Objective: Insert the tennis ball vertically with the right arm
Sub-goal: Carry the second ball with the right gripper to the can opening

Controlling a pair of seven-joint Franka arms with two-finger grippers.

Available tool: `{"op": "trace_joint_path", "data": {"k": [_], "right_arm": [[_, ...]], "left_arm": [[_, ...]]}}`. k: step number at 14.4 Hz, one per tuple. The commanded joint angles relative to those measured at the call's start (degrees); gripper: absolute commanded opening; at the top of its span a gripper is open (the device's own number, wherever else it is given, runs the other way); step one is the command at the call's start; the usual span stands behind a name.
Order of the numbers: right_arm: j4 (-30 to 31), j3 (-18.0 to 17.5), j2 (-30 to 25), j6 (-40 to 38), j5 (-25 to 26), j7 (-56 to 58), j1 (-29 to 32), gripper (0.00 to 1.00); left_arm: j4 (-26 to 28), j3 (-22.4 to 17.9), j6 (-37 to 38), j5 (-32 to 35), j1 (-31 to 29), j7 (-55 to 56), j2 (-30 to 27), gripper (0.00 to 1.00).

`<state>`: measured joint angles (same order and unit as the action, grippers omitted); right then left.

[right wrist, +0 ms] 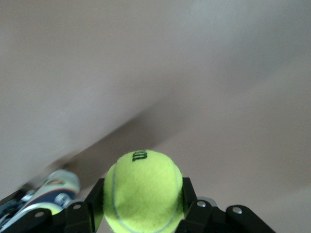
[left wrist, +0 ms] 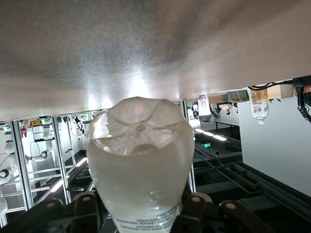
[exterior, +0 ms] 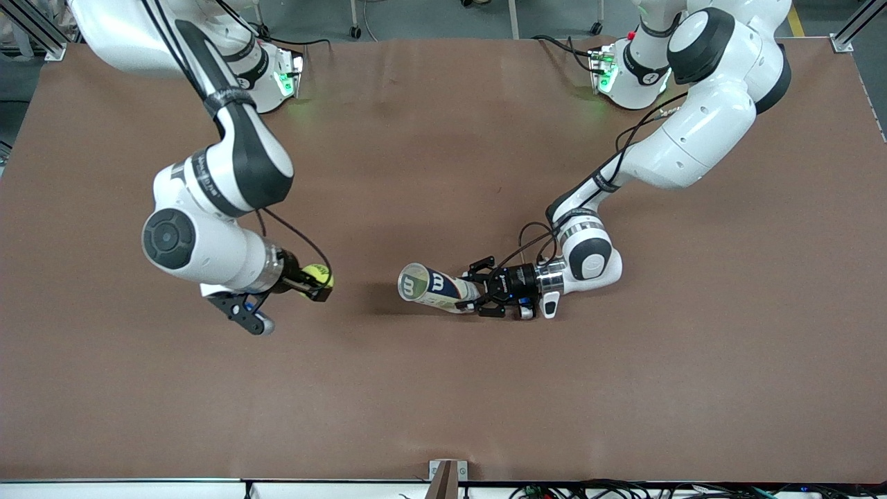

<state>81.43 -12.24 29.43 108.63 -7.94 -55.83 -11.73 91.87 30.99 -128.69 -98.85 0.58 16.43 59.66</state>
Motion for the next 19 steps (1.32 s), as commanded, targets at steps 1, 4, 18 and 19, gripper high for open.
{"op": "trace_joint_path", "data": {"k": [1, 4, 18, 19], "right_arm": [[-1.4, -4.0, 0.5, 0.3, -0.4, -7.3, 0.5, 0.01], [-1.9, -4.2, 0.8, 3.6, -0.3, -12.5, -2.6, 0.01], [-2.7, -3.8, 5.9, 16.0, 0.3, -19.2, -8.0, 0.01], [-2.7, -3.8, 6.0, 16.9, 0.3, -19.4, -8.2, 0.01]], "left_arm": [[-1.3, -1.5, 0.6, -1.2, 1.4, -1.8, 1.2, 0.50], [-1.3, -1.5, 0.6, -1.2, 1.4, -1.7, 1.2, 0.50], [-1.3, -1.5, 0.6, -1.1, 1.4, -1.7, 1.3, 0.50], [-1.3, -1.5, 0.6, -1.1, 1.4, -1.7, 1.3, 0.50]]}}
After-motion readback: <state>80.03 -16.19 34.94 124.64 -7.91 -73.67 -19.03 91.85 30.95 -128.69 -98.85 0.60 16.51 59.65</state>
